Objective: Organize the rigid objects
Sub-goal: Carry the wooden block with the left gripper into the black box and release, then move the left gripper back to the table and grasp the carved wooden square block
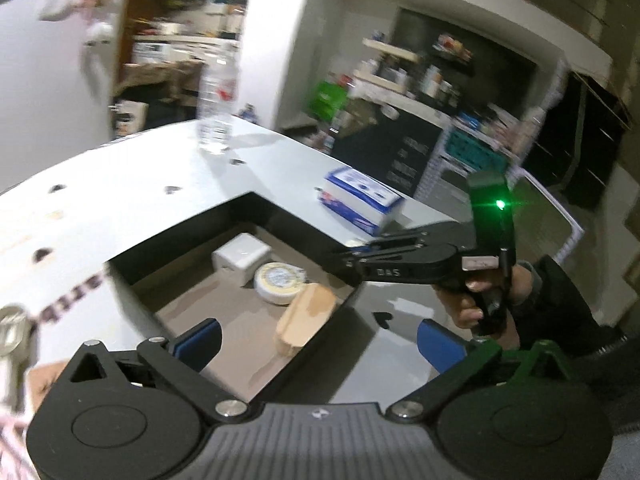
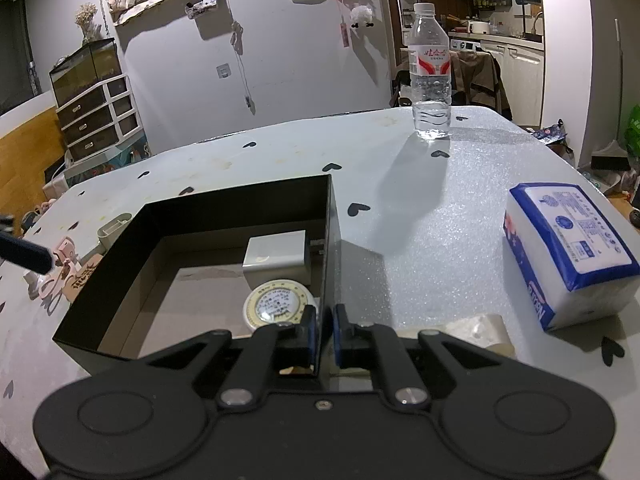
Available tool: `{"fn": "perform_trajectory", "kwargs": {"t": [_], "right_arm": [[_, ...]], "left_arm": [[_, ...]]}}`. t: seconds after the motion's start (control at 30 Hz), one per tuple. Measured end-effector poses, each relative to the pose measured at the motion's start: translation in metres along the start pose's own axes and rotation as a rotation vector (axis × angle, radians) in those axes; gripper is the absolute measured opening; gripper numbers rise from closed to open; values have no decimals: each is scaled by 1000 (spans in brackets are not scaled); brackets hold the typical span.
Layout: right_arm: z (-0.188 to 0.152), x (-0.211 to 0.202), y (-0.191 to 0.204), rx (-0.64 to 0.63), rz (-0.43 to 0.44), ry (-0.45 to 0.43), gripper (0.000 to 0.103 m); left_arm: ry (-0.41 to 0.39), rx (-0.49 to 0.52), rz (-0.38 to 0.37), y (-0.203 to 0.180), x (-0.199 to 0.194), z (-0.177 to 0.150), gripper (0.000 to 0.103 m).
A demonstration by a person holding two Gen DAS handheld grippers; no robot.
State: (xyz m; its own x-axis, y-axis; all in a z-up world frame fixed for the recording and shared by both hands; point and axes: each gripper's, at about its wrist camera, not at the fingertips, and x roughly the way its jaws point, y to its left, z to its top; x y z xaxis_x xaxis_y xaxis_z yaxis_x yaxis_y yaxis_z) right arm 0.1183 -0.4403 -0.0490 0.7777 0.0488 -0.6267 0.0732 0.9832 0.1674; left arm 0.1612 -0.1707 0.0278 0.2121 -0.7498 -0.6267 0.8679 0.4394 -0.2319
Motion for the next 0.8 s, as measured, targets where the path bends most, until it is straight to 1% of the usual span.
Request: {"fn": "perform_trajectory", "kwargs": {"t": [0.2, 0.3, 0.4, 0.5, 0.67, 0.8], "right_arm": [[1, 1, 2, -3, -11, 4, 8], [1, 3, 3, -12, -20, 3, 8], [1, 4, 4, -10, -27, 2, 8], [0, 3, 5, -4, -32, -1, 7], [-2, 2, 4, 24, -36, -13, 7], [-3, 2, 3, 42, -39, -22, 7]], "left_arm": [[-83, -95, 167, 0, -30, -22, 103], [-128, -135, 235, 2, -45, -34, 103], [-162, -178, 319, 5, -56, -47, 103], [-179, -220, 398, 9, -64, -58, 103], [-208, -249, 515, 17, -68, -76, 103], [-251, -250, 572, 24, -69, -86, 103]]}}
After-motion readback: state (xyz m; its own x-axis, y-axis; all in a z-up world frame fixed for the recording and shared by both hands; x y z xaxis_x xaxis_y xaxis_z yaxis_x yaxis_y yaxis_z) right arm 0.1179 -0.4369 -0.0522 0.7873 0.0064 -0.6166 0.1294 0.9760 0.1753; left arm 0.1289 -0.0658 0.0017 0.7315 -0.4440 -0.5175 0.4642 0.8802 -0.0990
